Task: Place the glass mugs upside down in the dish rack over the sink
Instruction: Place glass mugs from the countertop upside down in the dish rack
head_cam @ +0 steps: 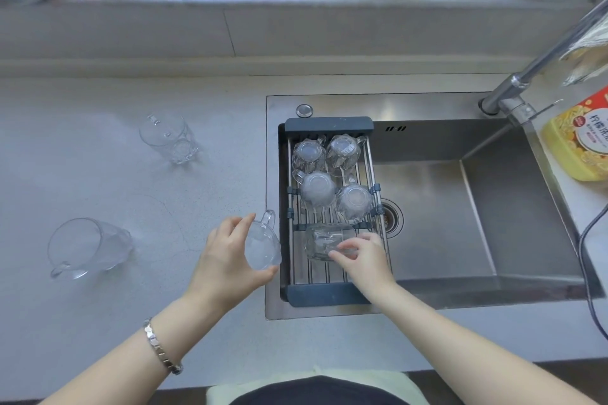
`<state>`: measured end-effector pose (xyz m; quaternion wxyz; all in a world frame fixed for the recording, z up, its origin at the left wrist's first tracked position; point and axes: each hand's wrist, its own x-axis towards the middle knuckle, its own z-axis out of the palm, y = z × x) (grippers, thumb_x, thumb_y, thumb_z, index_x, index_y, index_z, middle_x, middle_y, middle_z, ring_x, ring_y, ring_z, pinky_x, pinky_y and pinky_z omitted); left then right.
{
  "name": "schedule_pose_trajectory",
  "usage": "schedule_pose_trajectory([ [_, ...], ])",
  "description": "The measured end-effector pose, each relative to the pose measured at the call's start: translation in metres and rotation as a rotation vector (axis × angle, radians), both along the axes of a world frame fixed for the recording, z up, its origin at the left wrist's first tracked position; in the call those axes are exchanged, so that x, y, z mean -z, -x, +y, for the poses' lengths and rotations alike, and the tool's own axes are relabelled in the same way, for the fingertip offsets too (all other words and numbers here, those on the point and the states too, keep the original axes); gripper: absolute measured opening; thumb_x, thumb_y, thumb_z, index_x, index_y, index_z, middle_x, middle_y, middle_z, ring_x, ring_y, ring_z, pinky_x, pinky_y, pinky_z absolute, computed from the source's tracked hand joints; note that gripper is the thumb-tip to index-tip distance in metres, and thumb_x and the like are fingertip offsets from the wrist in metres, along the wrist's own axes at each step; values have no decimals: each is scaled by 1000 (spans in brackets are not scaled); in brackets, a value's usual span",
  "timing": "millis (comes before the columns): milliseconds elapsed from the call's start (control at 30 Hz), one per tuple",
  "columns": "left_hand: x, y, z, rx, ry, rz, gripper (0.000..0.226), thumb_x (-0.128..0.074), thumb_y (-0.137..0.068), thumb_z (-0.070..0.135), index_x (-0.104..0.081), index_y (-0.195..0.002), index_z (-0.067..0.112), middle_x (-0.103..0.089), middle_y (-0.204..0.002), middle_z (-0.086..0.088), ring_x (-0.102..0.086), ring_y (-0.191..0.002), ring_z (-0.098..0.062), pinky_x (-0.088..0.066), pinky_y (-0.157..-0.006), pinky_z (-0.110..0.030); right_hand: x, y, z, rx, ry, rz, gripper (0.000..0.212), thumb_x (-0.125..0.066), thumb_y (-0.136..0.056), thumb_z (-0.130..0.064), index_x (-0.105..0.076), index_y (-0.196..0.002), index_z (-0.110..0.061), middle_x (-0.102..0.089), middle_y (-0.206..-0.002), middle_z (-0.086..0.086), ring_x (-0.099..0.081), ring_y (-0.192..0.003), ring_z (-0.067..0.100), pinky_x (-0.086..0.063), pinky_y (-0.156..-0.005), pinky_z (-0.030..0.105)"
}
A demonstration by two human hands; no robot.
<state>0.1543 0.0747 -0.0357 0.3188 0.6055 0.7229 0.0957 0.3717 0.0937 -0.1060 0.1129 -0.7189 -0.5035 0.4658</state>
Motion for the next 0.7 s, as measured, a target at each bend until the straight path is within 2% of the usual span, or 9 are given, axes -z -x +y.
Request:
schedule_pose_trajectory([
  [33, 0, 0, -1, 5, 1, 5, 88, -80, -67, 29, -34, -141, 15, -44, -135, -7, -38, -128, -23, -33, -107, -32, 0, 4, -1, -107, -32, -59, 21, -66, -83, -28, -68, -89, -8, -40, -108, 2, -51, -95, 20, -40, -87, 26],
  [133, 0, 0, -4, 12, 6, 13, 88, -79, -68, 30, -33, -142, 16, -44, -134, -6, -39, -127, -24, -34, -106, -32, -6, 16, 3, -474, -292, -485, 20, -66, -84, -27, -68, -87, -8, -55, -93, 5, -60, -76, 24, -38, -60, 25],
  [200, -1, 0, -5, 16, 13, 19, 88, -78, -68, 31, -32, -142, 17, -44, -134, -5, -38, -128, -23, -35, -105, -32, -11, 20, 9, -599, -289, -588, 17, -62, -83, -9, -63, -100, -6, -60, -103, 10, -66, -88, 26, -47, -64, 29],
  [267, -1, 0, -6, 19, 15, 24, 88, -78, -69, 32, -31, -142, 18, -43, -134, -4, -37, -128, -22, -36, -105, -32, -12, 19, 14, -645, -69, -539, 28, -44, -87, 1, -50, -114, -1, -53, -118, 17, -57, -108, 35, -46, -85, 39],
  [333, -2, 0, -6, 19, 15, 25, 88, -77, -70, 33, -30, -143, 18, -42, -135, -3, -36, -128, -21, -35, -105, -31, -12, 13, 19, -519, 2, -423, 23, -40, -88, -7, -55, -105, -3, -56, -115, 18, -55, -108, 36, -45, -88, 38],
  [433, -3, -1, -6, 21, 11, 25, 88, -77, -70, 33, -30, -143, 19, -42, -136, -2, -36, -128, -21, -36, -105, -31, -7, -11, 20, -353, 42, -286, 23, -48, -88, -23, -46, -66, -17, -57, -82, 6, -53, -83, 26, -40, -71, 32],
  [500, -4, -1, -6, 25, 9, 28, 88, -77, -70, 33, -30, -143, 19, -42, -135, -2, -37, -127, -21, -37, -104, -32, -5, -31, 18, -261, 78, -168, 31, -53, -87, -24, -38, -61, -19, -47, -68, -2, -45, -73, 21, -34, -61, 31],
  [600, -5, -2, -8, 33, 6, 38, 88, -77, -69, 34, -31, -142, 19, -43, -134, -1, -39, -125, -21, -39, -103, -33, -2, -52, 23, -239, 95, -83, 21, -53, -90, -17, -50, -69, -16, -49, -67, -3, -47, -66, 17, -35, -59, 22],
  [700, -5, -4, -7, 42, 10, 46, 88, -76, -69, 34, -30, -142, 20, -43, -133, 0, -39, -123, -21, -39, -101, -32, 4, -57, 26, -297, 56, -179, 18, -46, -93, -9, -64, -94, -9, -59, -86, 5, -56, -65, 17, -44, -69, 29],
])
